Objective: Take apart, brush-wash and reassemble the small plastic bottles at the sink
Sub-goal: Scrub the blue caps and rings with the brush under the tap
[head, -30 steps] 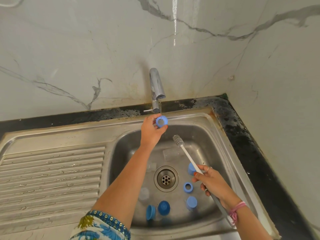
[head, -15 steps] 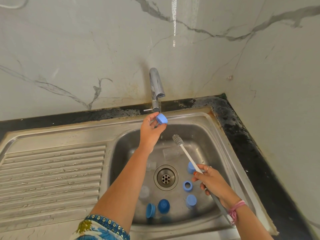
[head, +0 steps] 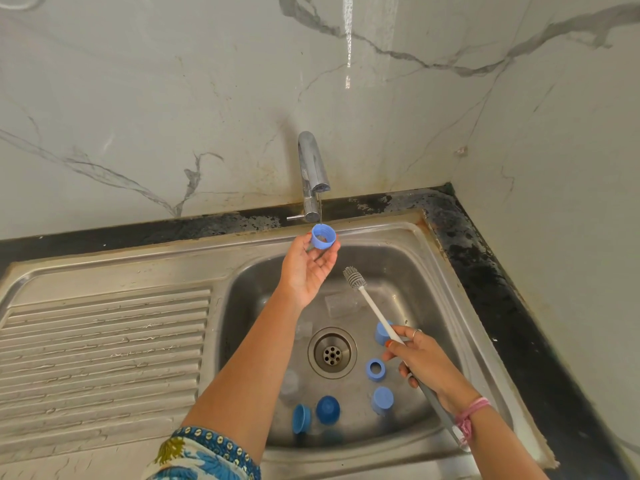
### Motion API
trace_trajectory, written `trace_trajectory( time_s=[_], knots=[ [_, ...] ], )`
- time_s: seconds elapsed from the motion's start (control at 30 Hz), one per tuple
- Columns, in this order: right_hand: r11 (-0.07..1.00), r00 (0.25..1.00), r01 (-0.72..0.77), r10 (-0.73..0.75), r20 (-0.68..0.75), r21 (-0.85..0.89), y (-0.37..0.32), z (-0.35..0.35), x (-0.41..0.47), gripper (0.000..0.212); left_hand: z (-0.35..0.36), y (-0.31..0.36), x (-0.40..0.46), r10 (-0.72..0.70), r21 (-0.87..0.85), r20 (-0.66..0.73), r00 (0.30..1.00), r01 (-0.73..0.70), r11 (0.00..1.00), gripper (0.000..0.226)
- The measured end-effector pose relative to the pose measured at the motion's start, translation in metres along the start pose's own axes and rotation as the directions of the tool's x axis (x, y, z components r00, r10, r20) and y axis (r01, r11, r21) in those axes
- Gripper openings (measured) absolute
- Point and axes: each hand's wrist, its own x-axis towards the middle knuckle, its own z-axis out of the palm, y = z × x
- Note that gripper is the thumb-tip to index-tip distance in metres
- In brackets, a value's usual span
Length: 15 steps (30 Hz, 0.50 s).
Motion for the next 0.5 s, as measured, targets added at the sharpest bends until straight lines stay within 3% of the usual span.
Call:
trace_trajectory(
  time_s=[0.1, 0.23, 0.33, 0.4, 0.5],
  knots=[
    [0.999, 0.999, 0.040, -0.040, -0.031, 0.016, -0.004, 0.000, -0.004, 0.017, 0.001, 0.000, 0.001, -0.018, -0.003, -0.031, 0.999, 0.018, 1.000, 0.026],
    [0.978, 0.973, 0.199, -0.190, -0.131, 0.058, -0.010, -0.002, -0.005, 0.022, 0.002, 0.000, 0.001, -0.003, 0.072, -0.129, 0.992, 0.012, 0.997, 0.035],
    [0.923, 0.922, 0.331, -0.360, -0.141, -0.195, -0.017, -0.012, -0.004, 0.030, -0.001, 0.002, 0.003, 0.012, 0.166, -0.192, 0.981, 0.020, 0.986, 0.041],
    [0.810, 0.868, 0.402, -0.486, -0.103, -0.428, -0.025, -0.018, -0.003, 0.034, -0.004, 0.003, 0.005, 0.023, 0.254, -0.211, 0.977, 0.032, 0.967, 0.041],
    [0.490, 0.802, 0.374, -0.597, 0.009, -0.787, -0.040, -0.022, 0.002, 0.041, -0.004, 0.005, 0.005, 0.038, 0.353, -0.191, 0.981, 0.032, 0.935, 0.038]
  ],
)
